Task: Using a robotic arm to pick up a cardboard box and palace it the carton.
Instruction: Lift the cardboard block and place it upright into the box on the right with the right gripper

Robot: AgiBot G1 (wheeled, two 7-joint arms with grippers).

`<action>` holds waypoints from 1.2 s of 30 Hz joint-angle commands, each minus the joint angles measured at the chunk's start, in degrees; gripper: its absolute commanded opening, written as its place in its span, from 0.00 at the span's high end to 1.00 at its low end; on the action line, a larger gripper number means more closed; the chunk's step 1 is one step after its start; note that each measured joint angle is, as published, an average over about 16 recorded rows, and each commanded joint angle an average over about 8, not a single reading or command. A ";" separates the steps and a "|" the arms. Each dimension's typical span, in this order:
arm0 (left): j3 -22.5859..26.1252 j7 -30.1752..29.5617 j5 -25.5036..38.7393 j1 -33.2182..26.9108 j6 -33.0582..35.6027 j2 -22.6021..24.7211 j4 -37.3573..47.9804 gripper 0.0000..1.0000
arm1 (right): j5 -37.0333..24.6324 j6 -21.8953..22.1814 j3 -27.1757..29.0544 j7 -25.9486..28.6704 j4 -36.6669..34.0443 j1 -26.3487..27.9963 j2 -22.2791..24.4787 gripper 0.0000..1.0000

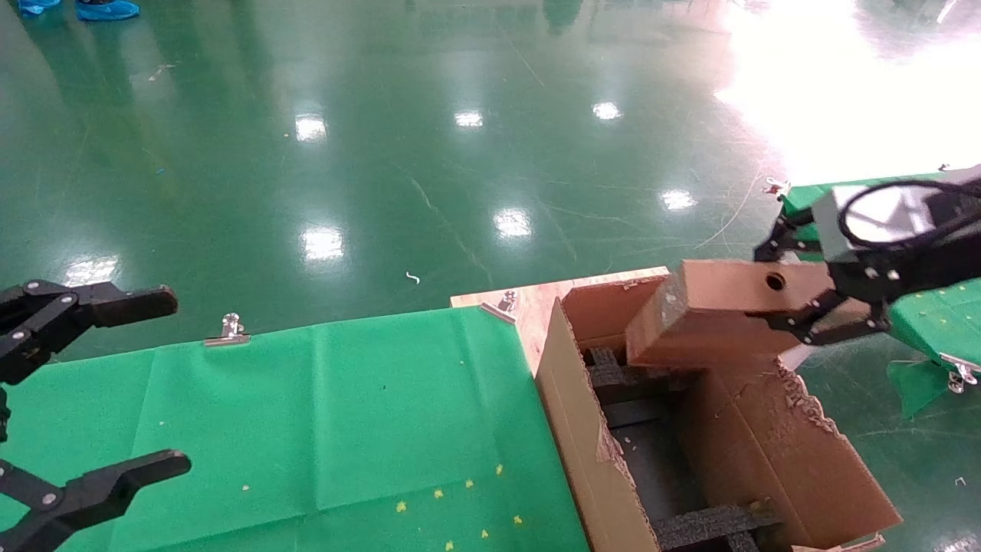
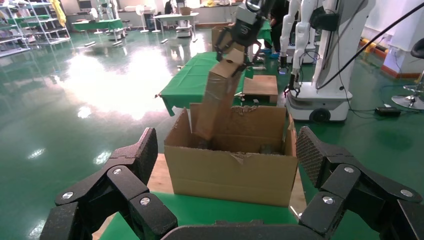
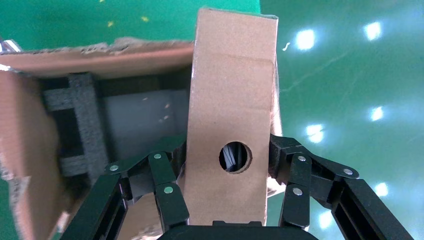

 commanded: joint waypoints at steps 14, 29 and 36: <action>-0.01 0.00 -0.01 0.01 -0.02 -0.01 0.01 0.00 | 1.55 0.43 -2.28 -0.79 -1.83 0.08 2.21 1.00; 0.00 0.01 -0.01 0.01 -0.02 -0.01 0.02 0.00 | 2.46 5.77 -3.66 16.46 -0.80 -2.59 3.80 1.00; 0.00 0.01 -0.01 0.01 -0.02 -0.01 0.03 0.00 | -2.03 11.83 -5.55 36.81 8.61 -2.57 8.61 1.00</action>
